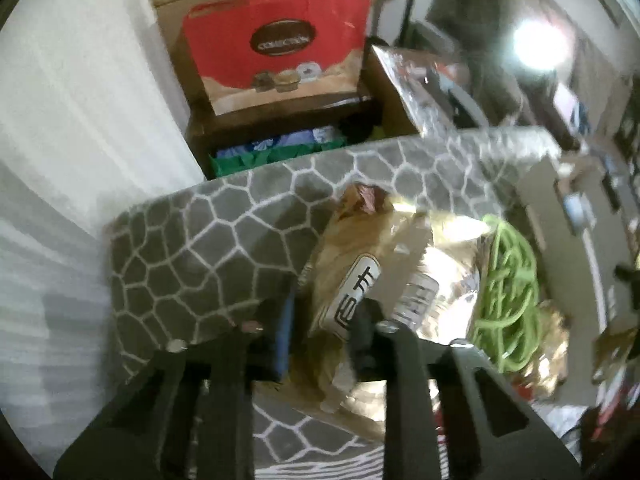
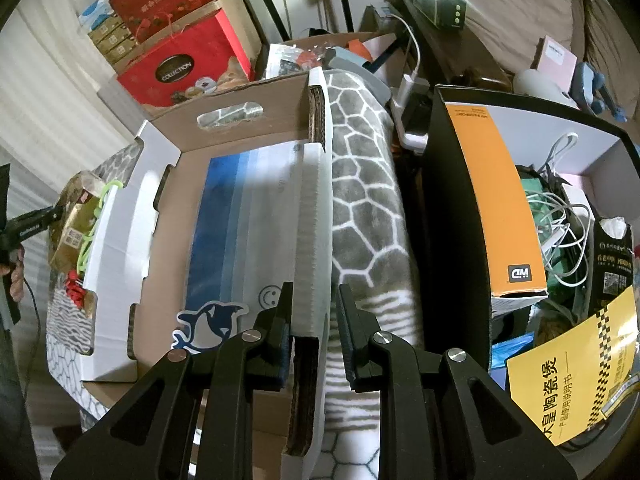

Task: Organize objects
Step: 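Grasp the gold snack bag with the left gripper, then carry the gold snack bag into the cardboard box and release it, then grasp the green cable with the left gripper, then carry the green cable into the cardboard box and release it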

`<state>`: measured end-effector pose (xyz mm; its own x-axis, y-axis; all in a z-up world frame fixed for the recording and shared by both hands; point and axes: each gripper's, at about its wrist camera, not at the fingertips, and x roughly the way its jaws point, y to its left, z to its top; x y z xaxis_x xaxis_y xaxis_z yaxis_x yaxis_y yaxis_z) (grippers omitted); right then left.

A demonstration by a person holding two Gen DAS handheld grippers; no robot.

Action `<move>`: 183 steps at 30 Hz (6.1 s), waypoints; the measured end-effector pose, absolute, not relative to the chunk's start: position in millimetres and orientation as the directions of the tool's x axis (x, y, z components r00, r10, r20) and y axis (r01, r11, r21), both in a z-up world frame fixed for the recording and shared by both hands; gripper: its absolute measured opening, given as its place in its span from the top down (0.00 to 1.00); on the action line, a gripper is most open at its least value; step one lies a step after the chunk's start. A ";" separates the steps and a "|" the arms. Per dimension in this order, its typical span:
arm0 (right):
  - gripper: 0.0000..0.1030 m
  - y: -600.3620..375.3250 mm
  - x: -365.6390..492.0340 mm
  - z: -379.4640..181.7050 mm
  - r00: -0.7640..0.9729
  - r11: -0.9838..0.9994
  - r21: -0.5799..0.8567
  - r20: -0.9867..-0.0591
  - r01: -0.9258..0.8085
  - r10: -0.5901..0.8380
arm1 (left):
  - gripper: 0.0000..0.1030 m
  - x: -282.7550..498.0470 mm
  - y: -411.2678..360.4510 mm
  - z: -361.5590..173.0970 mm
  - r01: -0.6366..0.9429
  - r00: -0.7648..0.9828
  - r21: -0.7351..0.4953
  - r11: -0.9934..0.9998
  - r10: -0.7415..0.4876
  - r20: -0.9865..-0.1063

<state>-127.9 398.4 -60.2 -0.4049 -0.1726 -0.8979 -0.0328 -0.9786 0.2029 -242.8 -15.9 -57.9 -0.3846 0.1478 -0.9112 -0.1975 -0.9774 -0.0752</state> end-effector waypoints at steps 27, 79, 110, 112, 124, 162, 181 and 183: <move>0.79 392.8 -130.0 -59.4 -0.407 -0.978 0.207 -0.896 -0.031 -0.176 | 0.97 -215.5 84.8 44.1 -0.195 -0.398 -0.399 -0.896 0.444 -0.803; 0.78 389.8 -124.2 -63.5 -0.400 -0.980 0.199 -0.900 -0.025 -0.173 | 0.61 -237.8 291.3 -30.0 -0.647 -0.549 0.355 -0.675 0.088 -0.831; 0.77 391.7 -120.7 -61.0 -0.407 -0.977 0.210 -0.896 -0.033 -0.179 | 0.15 -202.3 70.0 -21.1 -0.295 -0.397 -0.073 -0.953 0.192 -0.898; 0.76 390.0 -121.9 -61.5 -0.407 -0.979 0.203 -0.897 -0.031 -0.173 | 0.15 -201.5 55.5 -30.0 -0.271 -0.380 -0.103 -0.957 0.205 -0.902; 0.75 383.1 -127.0 -64.2 -0.397 -0.989 0.148 -0.909 -0.027 -0.126 | 0.15 -210.0 59.2 -65.7 -0.231 -0.311 -0.164 -0.959 0.233 -0.921; 0.72 386.2 -125.6 -63.9 -0.405 -0.982 0.186 -0.901 -0.046 -0.152 | 0.90 -184.2 104.2 25.5 -0.338 -0.342 -0.437 -0.833 0.541 -0.768; 0.72 388.6 -122.1 -65.8 -0.404 -0.977 0.208 -0.899 -0.049 -0.171 | 0.90 -152.4 179.3 24.8 -0.385 -0.208 -0.569 -0.727 0.669 -0.713; 0.72 388.7 -121.9 -66.0 -0.405 -0.977 0.207 -0.898 -0.049 -0.170 | 0.90 -155.0 180.3 28.1 -0.361 -0.202 -0.593 -0.720 0.681 -0.704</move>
<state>-121.9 388.7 -66.0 -0.4048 -0.1700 -0.8985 -0.0493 -0.9771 0.2070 -155.0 180.3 28.1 -0.2021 0.6811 -0.7038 -0.3614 -0.7198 -0.5928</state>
